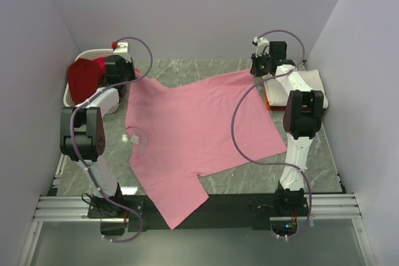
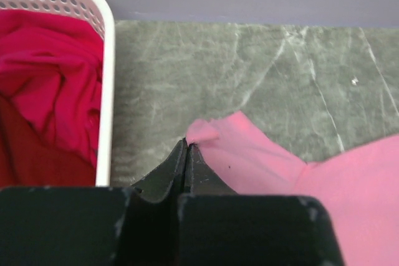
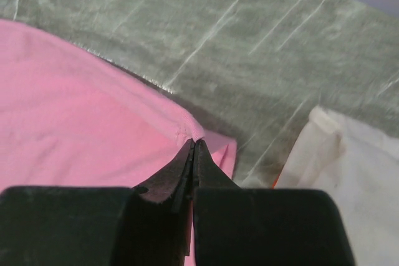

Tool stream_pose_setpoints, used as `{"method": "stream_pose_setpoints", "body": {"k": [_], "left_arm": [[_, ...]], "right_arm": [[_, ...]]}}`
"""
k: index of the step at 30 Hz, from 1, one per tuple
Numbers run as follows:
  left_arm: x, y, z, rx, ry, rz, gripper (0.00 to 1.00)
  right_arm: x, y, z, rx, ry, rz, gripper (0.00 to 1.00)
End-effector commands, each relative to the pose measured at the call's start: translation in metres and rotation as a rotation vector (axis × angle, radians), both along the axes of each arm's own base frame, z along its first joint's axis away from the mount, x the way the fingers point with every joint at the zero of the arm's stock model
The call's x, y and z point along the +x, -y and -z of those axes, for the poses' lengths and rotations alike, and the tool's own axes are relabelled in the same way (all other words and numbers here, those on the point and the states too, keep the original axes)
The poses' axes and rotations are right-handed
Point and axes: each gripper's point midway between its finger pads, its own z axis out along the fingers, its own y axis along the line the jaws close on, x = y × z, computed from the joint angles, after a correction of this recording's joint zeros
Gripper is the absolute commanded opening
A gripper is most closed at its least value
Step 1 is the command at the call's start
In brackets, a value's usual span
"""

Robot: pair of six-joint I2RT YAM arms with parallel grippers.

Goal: Fold and stack the t-shirts
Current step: Fold the tshirt

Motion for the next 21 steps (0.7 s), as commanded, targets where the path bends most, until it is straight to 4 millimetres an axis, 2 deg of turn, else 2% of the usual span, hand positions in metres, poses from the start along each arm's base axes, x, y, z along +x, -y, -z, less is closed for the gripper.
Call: {"method": "stream_pose_setpoints", "body": {"k": [1, 5, 6, 7, 9, 10, 12, 13, 14, 20, 21], "left_arm": [[-0.016, 0.014, -0.043, -0.022, 0.114, 0.085, 0.01], [-0.039, 0.018, -0.050, -0.046, 0.132, 0.101, 0.00], [-0.047, 0.020, -0.045, -0.056, 0.119, 0.109, 0.01], [-0.053, 0.021, -0.058, -0.059, 0.144, 0.113, 0.01], [-0.067, 0.022, -0.051, -0.066, 0.117, 0.119, 0.01], [-0.076, 0.024, -0.060, -0.073, 0.131, 0.124, 0.00], [-0.090, 0.024, -0.053, -0.076, 0.111, 0.125, 0.01], [-0.096, 0.024, -0.063, -0.077, 0.132, 0.127, 0.01], [-0.102, 0.024, -0.060, -0.082, 0.112, 0.125, 0.01], [-0.127, 0.025, -0.074, -0.108, 0.108, 0.125, 0.01], [-0.131, 0.026, -0.069, -0.109, 0.090, 0.125, 0.01]], "right_arm": [[-0.008, 0.012, -0.058, 0.034, 0.131, -0.016, 0.00], [-0.025, 0.018, -0.054, 0.041, 0.120, -0.024, 0.00], [-0.030, 0.020, -0.048, 0.043, 0.106, -0.026, 0.00], [-0.032, 0.022, -0.051, 0.045, 0.112, -0.024, 0.00], [-0.036, 0.026, -0.050, 0.050, 0.108, -0.018, 0.00], [-0.036, 0.027, -0.050, 0.053, 0.108, -0.018, 0.00], [-0.038, 0.031, -0.047, 0.061, 0.098, -0.015, 0.00], [-0.037, 0.032, -0.046, 0.065, 0.095, -0.014, 0.00], [-0.038, 0.033, -0.045, 0.070, 0.090, -0.010, 0.00], [-0.034, 0.035, -0.042, 0.085, 0.080, 0.000, 0.00], [-0.034, 0.035, -0.040, 0.087, 0.077, 0.000, 0.00]]}}
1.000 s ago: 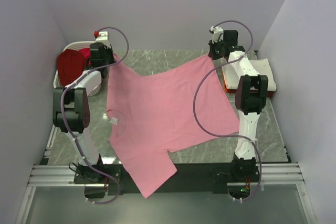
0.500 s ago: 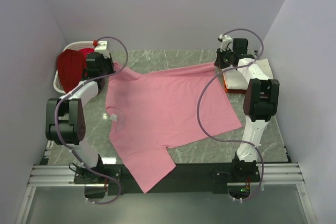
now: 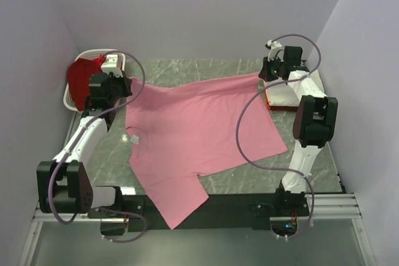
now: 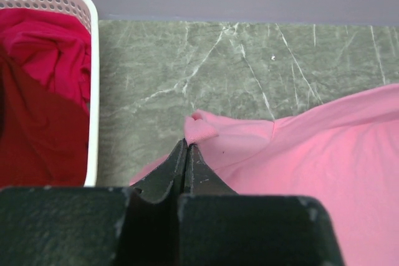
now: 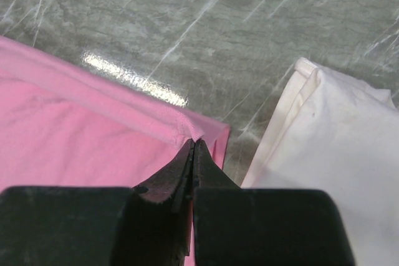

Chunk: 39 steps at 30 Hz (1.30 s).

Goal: Fold and stack the t-shirts
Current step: Fold the tshirt

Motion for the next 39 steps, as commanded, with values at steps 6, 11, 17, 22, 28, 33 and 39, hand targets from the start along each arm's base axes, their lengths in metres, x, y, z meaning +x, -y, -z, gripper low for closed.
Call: {"method": "stream_pose_setpoints", "body": {"k": [6, 11, 17, 22, 28, 33, 39], "left_arm": [[-0.026, 0.006, 0.006, -0.031, -0.056, 0.028, 0.01], [-0.035, 0.009, 0.007, -0.041, -0.066, 0.043, 0.01], [-0.050, 0.015, 0.000, -0.058, -0.057, 0.065, 0.01], [-0.067, 0.020, 0.000, -0.075, -0.053, 0.083, 0.01], [-0.083, 0.032, 0.004, -0.102, -0.075, 0.127, 0.01], [-0.094, 0.039, 0.010, -0.113, -0.091, 0.147, 0.01], [-0.098, 0.041, 0.024, -0.114, -0.127, 0.143, 0.01]], "right_arm": [[0.006, 0.005, -0.018, 0.009, 0.058, -0.002, 0.00], [0.002, 0.008, -0.016, 0.000, 0.054, 0.001, 0.00], [-0.002, 0.009, -0.013, -0.003, 0.047, -0.003, 0.00], [-0.005, 0.009, -0.009, -0.009, 0.035, -0.011, 0.00], [-0.006, 0.013, -0.004, -0.025, 0.015, -0.001, 0.00], [-0.009, 0.017, 0.003, -0.057, -0.001, 0.001, 0.00], [-0.015, 0.019, 0.009, -0.079, -0.013, -0.010, 0.00]]}}
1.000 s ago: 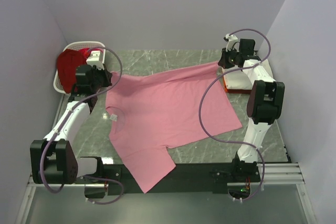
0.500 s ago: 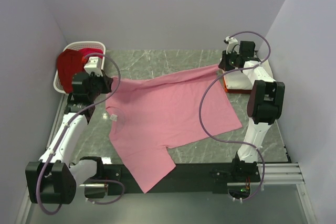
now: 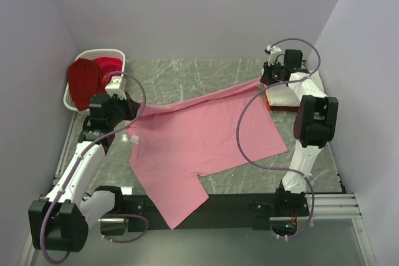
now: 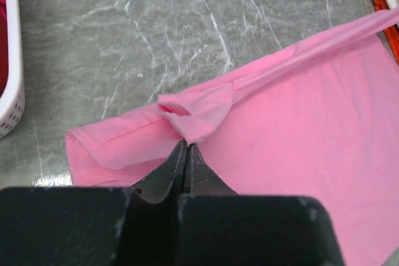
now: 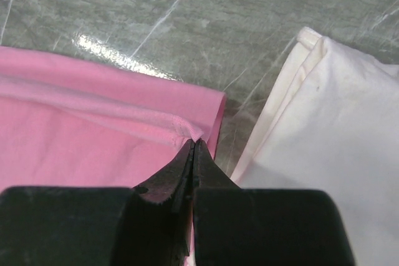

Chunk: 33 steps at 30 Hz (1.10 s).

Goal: Fold and stack the t-shirts
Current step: Fold the tshirt

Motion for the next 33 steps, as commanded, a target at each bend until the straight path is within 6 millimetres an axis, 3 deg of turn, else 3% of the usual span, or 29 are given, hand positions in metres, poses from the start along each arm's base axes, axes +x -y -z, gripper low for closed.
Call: {"method": "stream_pose_setpoints", "body": {"k": [1, 9, 22, 25, 26, 29, 33], "left_arm": [[-0.005, 0.006, -0.001, -0.021, 0.001, 0.019, 0.01], [-0.013, 0.004, -0.004, -0.002, 0.002, -0.002, 0.01], [-0.026, 0.008, 0.016, 0.002, -0.062, 0.032, 0.01], [-0.029, 0.012, 0.016, -0.008, -0.066, 0.054, 0.01], [-0.030, 0.012, 0.016, -0.011, -0.067, 0.060, 0.01], [-0.035, 0.020, 0.017, -0.026, -0.075, 0.106, 0.01], [-0.042, 0.032, 0.019, -0.051, -0.090, 0.174, 0.01]], "right_arm": [[-0.003, 0.011, -0.010, -0.046, 0.033, 0.005, 0.00], [-0.013, 0.014, -0.007, -0.087, 0.033, -0.011, 0.00], [-0.028, 0.021, -0.004, -0.131, 0.031, -0.017, 0.03], [-0.032, 0.021, -0.005, -0.134, 0.031, -0.022, 0.14], [-0.035, 0.021, -0.004, -0.132, 0.028, -0.024, 0.28], [-0.044, 0.023, -0.020, -0.125, 0.068, -0.020, 0.41], [-0.055, 0.021, -0.040, -0.099, 0.110, -0.030, 0.46]]}}
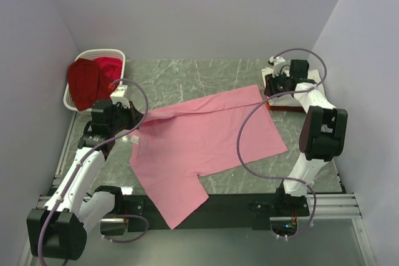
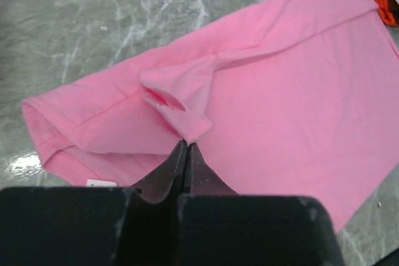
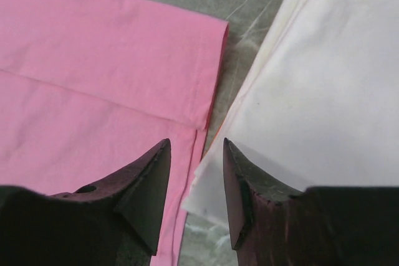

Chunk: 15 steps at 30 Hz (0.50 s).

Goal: Fold and stack the t-shirts
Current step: Fold the tshirt

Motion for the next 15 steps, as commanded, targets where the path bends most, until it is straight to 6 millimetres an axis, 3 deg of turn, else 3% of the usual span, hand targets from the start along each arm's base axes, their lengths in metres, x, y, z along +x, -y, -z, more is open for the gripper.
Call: {"method": "stream_pose_setpoints", "body": {"k": [1, 7, 15], "left_arm": [[-0.009, 0.016, -0.007, -0.043, 0.016, 0.088, 0.01], [-0.016, 0.019, 0.002, -0.041, -0.018, 0.109, 0.01], [-0.027, 0.026, 0.009, -0.086, -0.092, 0.126, 0.01]], "right_arm": [[0.001, 0.000, -0.057, 0.017, 0.146, -0.017, 0.47], [-0.017, -0.019, -0.072, 0.107, 0.150, -0.056, 0.47], [-0.026, -0.026, -0.078, 0.140, 0.140, -0.072, 0.48]]}}
